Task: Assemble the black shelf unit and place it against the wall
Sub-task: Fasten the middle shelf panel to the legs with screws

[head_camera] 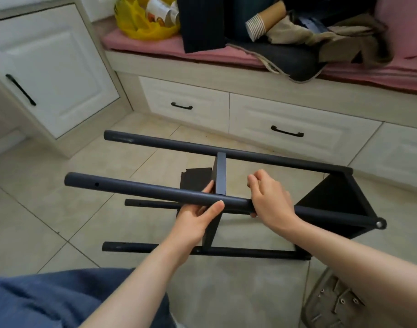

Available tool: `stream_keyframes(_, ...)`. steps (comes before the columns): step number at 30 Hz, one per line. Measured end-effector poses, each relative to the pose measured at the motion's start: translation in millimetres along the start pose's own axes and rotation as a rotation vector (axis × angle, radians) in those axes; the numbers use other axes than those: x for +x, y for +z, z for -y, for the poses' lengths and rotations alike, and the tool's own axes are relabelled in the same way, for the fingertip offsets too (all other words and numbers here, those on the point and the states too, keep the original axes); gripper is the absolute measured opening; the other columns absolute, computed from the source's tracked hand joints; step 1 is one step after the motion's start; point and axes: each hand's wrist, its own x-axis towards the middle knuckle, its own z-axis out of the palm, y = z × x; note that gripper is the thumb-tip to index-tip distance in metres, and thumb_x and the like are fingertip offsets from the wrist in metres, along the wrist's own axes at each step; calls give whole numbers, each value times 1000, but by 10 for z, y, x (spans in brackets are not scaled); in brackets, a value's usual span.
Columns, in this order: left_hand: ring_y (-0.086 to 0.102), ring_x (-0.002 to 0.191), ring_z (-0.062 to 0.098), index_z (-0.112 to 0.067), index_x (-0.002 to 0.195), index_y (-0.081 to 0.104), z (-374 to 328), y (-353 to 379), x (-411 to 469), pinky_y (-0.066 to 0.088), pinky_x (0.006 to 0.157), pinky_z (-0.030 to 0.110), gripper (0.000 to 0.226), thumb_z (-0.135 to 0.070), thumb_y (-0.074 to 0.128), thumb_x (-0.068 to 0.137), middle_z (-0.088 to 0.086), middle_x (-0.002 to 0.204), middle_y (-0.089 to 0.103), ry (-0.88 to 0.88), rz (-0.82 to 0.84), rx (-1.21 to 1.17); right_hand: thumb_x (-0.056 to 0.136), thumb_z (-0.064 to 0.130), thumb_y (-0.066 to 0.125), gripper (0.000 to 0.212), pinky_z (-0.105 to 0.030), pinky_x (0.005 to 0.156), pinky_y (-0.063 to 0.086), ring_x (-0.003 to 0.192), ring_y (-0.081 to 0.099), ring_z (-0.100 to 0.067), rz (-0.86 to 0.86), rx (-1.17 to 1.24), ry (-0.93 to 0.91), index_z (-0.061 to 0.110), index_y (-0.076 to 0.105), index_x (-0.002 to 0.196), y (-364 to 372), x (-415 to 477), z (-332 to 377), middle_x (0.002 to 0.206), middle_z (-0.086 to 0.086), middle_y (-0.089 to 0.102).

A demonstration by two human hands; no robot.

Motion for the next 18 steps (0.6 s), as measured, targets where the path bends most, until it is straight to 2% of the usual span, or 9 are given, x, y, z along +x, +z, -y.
stream_keyframes(3, 55, 125, 1, -49, 139, 44, 166, -30, -67, 40, 115, 33, 67, -45, 70, 77, -16, 133, 61, -68, -3, -58, 107, 37, 31, 23, -35, 65, 51, 63, 63, -12, 40, -38, -10, 25, 47, 95, 73, -110, -20, 74, 3, 63)
stream_keyframes(6, 53, 131, 4, -42, 144, 44, 274, -85, -120, 37, 118, 34, 75, -46, 71, 74, -11, 137, 61, -103, 7, -111, 107, 37, 29, 24, -30, 60, 43, 61, 63, -11, 75, -85, -22, 25, 46, 95, 137, -135, -19, 69, 3, 64)
stream_keyframes(9, 52, 131, 6, -33, 147, 46, 353, -141, -190, 34, 120, 39, 83, -54, 72, 71, -10, 136, 62, -172, 11, -94, 107, 38, 27, 25, -35, 65, 47, 62, 62, -11, 142, -136, -17, 25, 46, 96, 231, -196, -26, 62, 3, 64)
stream_keyframes(12, 50, 129, 26, -22, 137, 57, 387, -161, -211, 35, 117, 47, 72, -53, 70, 73, 8, 129, 60, -204, -37, -67, 107, 38, 26, 25, -40, 70, 50, 63, 61, -12, 160, -166, -9, 26, 45, 95, 292, -228, -44, 60, 3, 64)
stream_keyframes(14, 55, 120, 15, -22, 121, 64, 443, -149, -167, 46, 105, 25, 49, -48, 69, 81, 3, 119, 68, -209, -68, -18, 106, 38, 25, 25, -42, 72, 50, 64, 61, -14, 160, -184, -6, 26, 44, 94, 302, -202, -57, 58, 3, 64)
stream_keyframes(15, 60, 112, 5, -24, 113, 66, 459, -147, -149, 49, 92, 10, 33, -44, 68, 87, -5, 110, 72, -215, -76, 24, 106, 37, 25, 25, -42, 72, 50, 64, 60, -15, 173, -191, -6, 26, 43, 93, 301, -189, -64, 58, 3, 65)
stream_keyframes(16, 62, 105, -1, -25, 108, 67, 452, -153, -138, 47, 80, 4, 22, -41, 66, 92, -11, 102, 72, -226, -80, 83, 106, 36, 25, 25, -43, 72, 50, 64, 60, -16, 197, -192, -3, 27, 43, 91, 298, -180, -79, 59, 3, 65)
stream_keyframes(17, 65, 100, 0, -24, 105, 69, 454, -168, -128, 47, 78, 5, 21, -42, 64, 94, -12, 98, 72, -230, -86, 147, 106, 37, 25, 25, -43, 72, 51, 64, 61, -17, 225, -191, -1, 27, 42, 90, 295, -181, -93, 59, 3, 66)
stream_keyframes(18, 68, 97, 5, -21, 101, 73, 473, -183, -116, 51, 84, 14, 28, -46, 63, 93, -9, 95, 74, -225, -94, 236, 106, 37, 25, 25, -44, 73, 51, 65, 61, -18, 249, -190, -1, 27, 41, 89, 293, -187, -106, 60, 2, 67)
